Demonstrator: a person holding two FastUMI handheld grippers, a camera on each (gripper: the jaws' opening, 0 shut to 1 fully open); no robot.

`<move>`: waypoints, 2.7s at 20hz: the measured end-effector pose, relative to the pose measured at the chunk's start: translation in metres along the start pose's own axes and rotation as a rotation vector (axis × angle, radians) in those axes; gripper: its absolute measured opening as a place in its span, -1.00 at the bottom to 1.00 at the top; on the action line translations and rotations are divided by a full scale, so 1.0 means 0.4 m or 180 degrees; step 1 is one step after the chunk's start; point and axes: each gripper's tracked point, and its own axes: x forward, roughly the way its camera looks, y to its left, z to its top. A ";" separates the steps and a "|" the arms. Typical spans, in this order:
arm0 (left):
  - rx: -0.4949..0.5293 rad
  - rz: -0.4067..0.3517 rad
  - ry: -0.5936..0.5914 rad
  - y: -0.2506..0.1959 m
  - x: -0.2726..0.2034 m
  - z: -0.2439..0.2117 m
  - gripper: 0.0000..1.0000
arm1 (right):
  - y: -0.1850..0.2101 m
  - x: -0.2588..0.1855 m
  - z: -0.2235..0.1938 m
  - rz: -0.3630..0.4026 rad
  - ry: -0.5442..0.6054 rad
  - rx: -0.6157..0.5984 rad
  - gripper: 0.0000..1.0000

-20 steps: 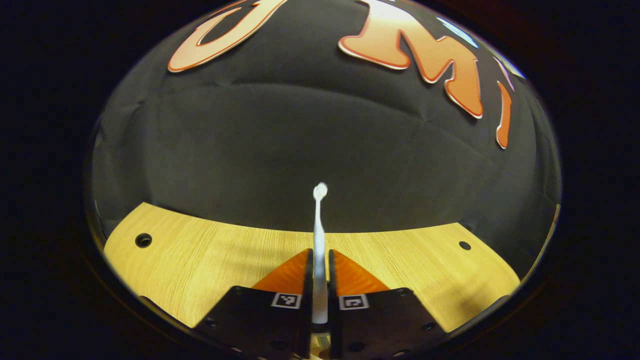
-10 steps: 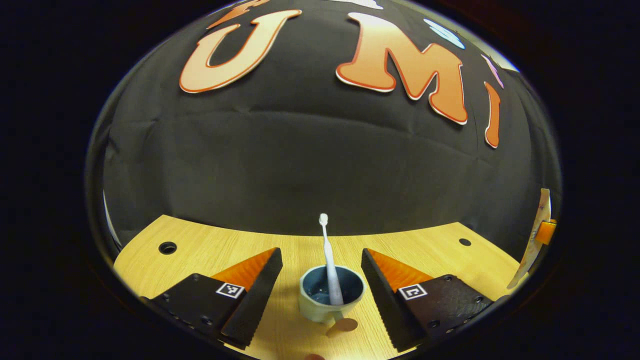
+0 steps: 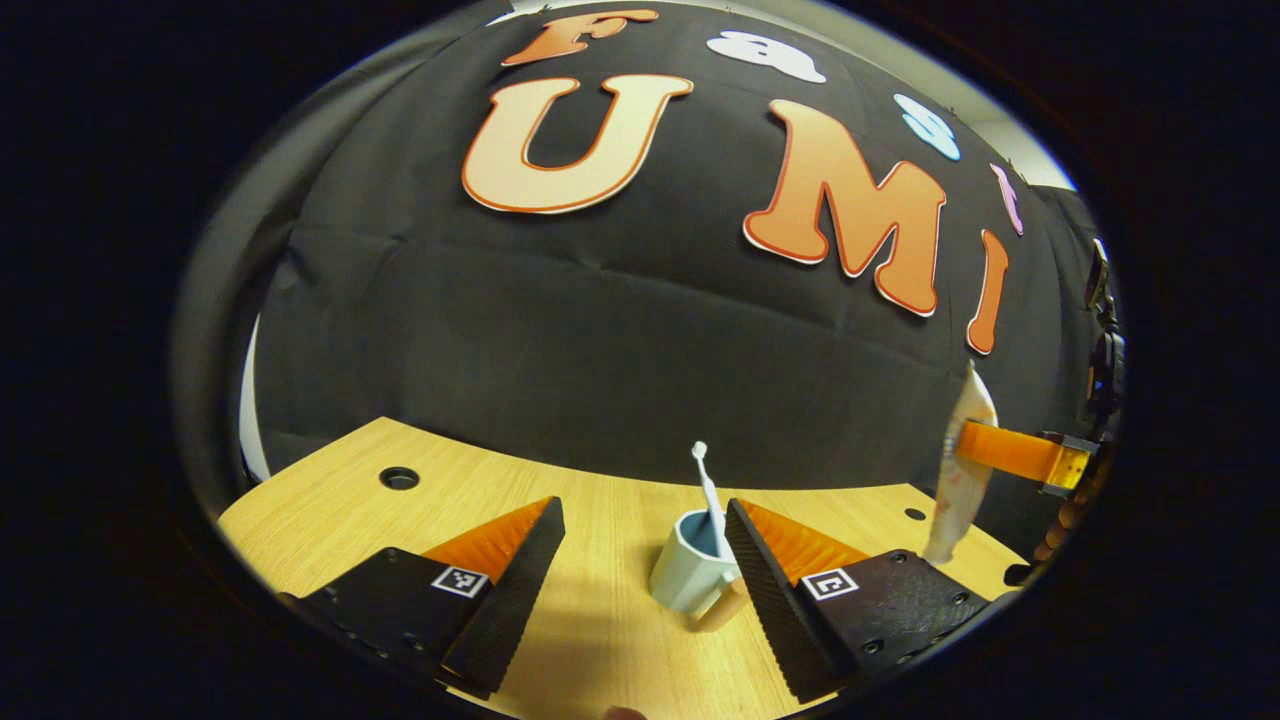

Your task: Put the toothbrush and toothpaste on the desktop into the cup, then pick up the cup and place it on the coaster on the desktop.

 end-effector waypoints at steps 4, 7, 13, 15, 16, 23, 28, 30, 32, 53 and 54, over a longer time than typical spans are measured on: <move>0.0112 0.0269 -0.0020 0.087 -0.089 -0.012 0.95 | 0.079 0.087 0.017 0.0195 -0.0126 0.0050 -0.86; 0.0168 0.0331 -0.0029 0.116 -0.152 -0.032 0.96 | 0.130 0.154 0.017 0.0319 -0.0223 0.0150 -0.86; 0.0067 0.0350 -0.0017 0.153 -0.227 -0.077 0.96 | 0.169 0.274 -0.007 0.0371 -0.0258 0.0344 -0.87; 0.0055 0.0414 -0.0022 0.174 -0.242 -0.089 0.96 | 0.168 0.306 -0.032 0.0341 -0.0201 0.0357 -0.86; 0.0053 0.0438 -0.0032 0.184 -0.248 -0.093 0.96 | 0.164 0.316 -0.043 0.0319 -0.0192 0.0347 -0.86; 0.0032 0.0451 0.0019 0.199 -0.252 -0.115 0.96 | 0.151 0.351 -0.113 0.0264 -0.0050 0.0335 -0.86; -0.0005 0.0456 0.0090 0.190 -0.249 -0.111 0.96 | 0.166 0.355 -0.167 0.0271 0.0067 0.0131 -0.86; -0.0010 0.0450 0.0094 0.179 -0.247 -0.104 0.96 | 0.166 0.357 -0.181 0.0253 0.0114 0.0027 -0.85; -0.0009 0.0457 0.0092 0.173 -0.241 -0.100 0.96 | 0.168 0.348 -0.215 0.0235 0.0240 -0.0099 -0.76; -0.0011 -0.0235 0.0744 -0.148 -0.007 -0.057 0.94 | -0.083 -0.157 0.116 -0.0034 -0.0288 -0.0709 0.84; -0.0039 -0.0309 0.0835 -0.167 0.013 -0.057 0.94 | -0.099 -0.178 0.138 -0.0049 -0.0333 -0.0696 0.84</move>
